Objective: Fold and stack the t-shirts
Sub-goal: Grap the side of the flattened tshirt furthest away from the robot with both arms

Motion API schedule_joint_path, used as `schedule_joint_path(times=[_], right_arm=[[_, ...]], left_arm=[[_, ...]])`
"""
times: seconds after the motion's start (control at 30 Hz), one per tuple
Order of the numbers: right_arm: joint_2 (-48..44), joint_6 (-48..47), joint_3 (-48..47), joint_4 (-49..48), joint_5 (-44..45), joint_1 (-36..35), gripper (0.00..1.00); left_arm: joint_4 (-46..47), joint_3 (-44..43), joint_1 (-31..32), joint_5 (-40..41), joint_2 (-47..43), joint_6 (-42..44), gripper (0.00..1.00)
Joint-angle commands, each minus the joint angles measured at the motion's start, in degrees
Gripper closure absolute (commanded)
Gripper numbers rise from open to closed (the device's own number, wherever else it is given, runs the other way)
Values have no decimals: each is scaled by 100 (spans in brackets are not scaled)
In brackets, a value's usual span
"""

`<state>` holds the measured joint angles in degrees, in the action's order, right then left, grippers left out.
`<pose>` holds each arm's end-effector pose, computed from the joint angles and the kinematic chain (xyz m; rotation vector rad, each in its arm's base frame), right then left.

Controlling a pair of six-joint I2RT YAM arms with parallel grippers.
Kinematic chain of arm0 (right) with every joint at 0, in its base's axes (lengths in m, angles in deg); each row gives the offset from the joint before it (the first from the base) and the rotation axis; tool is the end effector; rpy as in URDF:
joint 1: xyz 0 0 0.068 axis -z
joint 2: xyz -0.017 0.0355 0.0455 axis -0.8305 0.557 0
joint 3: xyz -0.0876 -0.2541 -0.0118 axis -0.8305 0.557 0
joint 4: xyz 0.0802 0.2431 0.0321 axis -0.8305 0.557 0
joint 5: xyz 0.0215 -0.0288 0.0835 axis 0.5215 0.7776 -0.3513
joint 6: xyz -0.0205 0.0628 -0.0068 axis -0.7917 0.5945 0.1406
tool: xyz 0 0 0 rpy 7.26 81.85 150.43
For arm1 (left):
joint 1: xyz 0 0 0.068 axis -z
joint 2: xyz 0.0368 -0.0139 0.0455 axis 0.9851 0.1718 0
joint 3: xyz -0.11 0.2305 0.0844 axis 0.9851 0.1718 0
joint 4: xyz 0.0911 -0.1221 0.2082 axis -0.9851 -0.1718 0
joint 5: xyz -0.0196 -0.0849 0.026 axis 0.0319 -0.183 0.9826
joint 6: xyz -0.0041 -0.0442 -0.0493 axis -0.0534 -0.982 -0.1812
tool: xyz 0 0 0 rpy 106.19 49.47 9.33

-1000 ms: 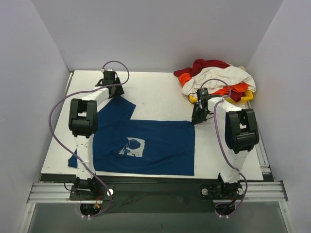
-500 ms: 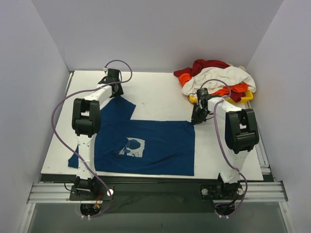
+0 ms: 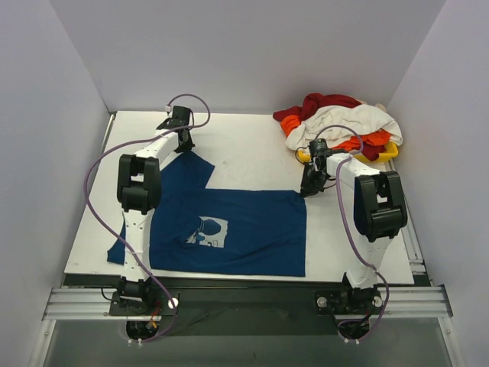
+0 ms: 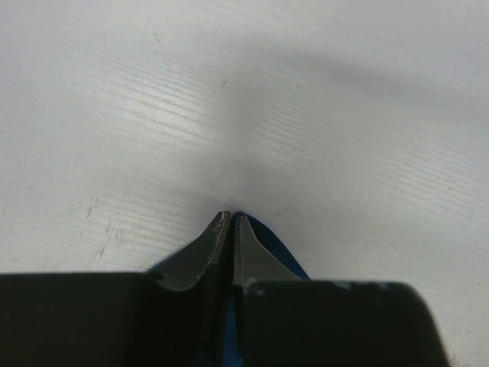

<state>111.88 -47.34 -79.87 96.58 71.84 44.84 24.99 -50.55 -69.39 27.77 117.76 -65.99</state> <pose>0.3871 0.0863 0.1474 0.2068 2.6360 0.4250 0.5224 -0.0851 0.1476 -0.3949 2.4197 0.0608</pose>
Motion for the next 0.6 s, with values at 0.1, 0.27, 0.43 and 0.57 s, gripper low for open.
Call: schedule_joint_path(times=[0.1,0.27,0.43,0.57], right_arm=[[-213,81,-74,348,-59,-20,100],[-354,108,-266,418,29,-12,100],[-293,73,-618,515,55,15,100],[-196,64,-899,585,47,50,100]], left_arm=[[-267,-432,-17,-127,23,135,100],[-196,-502,-44,-145,-187,294,100],[-240,-739,-79,-206,-206,461,100],[-337,-977,-123,-241,-153,548,100]])
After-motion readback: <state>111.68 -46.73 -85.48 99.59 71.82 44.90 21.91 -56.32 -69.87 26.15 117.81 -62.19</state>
